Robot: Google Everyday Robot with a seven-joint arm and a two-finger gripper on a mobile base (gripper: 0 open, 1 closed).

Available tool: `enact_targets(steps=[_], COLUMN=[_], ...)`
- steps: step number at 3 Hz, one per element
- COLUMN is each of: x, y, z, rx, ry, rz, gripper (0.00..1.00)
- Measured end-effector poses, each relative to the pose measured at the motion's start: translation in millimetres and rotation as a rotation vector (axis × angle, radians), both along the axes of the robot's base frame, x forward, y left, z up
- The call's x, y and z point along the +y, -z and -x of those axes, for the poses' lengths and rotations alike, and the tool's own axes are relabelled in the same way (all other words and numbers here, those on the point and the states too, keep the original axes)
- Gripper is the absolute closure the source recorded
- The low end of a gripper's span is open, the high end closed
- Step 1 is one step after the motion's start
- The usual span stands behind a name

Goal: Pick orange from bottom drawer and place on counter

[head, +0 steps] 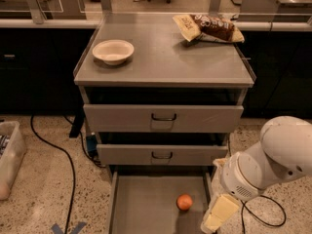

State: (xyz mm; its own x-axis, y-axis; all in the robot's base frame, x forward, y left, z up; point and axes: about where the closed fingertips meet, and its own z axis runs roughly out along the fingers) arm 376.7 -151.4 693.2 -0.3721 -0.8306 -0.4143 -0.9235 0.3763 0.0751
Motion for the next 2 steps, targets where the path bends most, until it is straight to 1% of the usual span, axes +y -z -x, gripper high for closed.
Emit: enact_targets(steps=[1, 2], x=[0.0, 4.0], y=[0.1, 12.2], z=[0.0, 0.1], rx=[0.0, -0.004], ry=[0.0, 0.003], rz=[0.0, -0.024], gripper=[0.0, 0.0])
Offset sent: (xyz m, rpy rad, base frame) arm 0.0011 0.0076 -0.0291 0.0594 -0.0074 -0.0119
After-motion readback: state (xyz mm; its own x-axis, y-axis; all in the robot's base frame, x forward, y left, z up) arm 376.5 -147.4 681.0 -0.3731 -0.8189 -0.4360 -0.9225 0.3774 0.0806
